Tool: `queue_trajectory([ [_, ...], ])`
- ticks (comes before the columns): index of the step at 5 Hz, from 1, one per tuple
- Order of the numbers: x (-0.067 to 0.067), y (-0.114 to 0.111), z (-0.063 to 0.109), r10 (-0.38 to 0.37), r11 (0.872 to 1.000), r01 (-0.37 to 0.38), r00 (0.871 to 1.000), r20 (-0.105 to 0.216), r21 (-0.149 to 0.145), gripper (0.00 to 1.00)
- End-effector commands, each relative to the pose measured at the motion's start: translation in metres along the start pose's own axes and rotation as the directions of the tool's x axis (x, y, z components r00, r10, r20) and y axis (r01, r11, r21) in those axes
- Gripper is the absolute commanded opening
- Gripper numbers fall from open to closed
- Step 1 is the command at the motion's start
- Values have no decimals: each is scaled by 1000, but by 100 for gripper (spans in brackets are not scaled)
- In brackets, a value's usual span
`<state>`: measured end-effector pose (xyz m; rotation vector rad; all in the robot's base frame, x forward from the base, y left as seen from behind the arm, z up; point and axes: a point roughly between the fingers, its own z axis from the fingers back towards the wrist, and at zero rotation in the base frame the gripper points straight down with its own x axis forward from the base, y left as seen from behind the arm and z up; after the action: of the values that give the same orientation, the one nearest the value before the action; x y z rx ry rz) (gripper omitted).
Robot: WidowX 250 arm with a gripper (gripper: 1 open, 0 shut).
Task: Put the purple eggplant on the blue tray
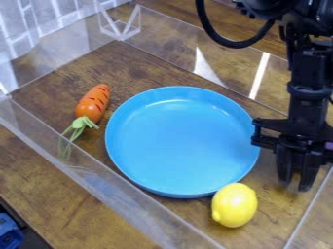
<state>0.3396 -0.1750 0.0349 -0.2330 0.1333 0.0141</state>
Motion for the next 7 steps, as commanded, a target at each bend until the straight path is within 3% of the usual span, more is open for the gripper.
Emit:
queue_trajectory([
  [1,1,-7,41,-50,997,54,995,87,-49,0],
  [2,1,-5,40,-72,995,77,994,82,-66,100],
  [3,2,-4,41,-95,992,101,992,78,-80,100],
  [4,9,-4,56,-98,991,104,992,76,-81,0],
  [5,8,-15,57,-105,990,111,992,74,-85,100],
  [6,7,-23,59,-112,989,118,991,72,-85,100],
  [7,14,-22,73,-100,990,107,992,81,-87,0],
])
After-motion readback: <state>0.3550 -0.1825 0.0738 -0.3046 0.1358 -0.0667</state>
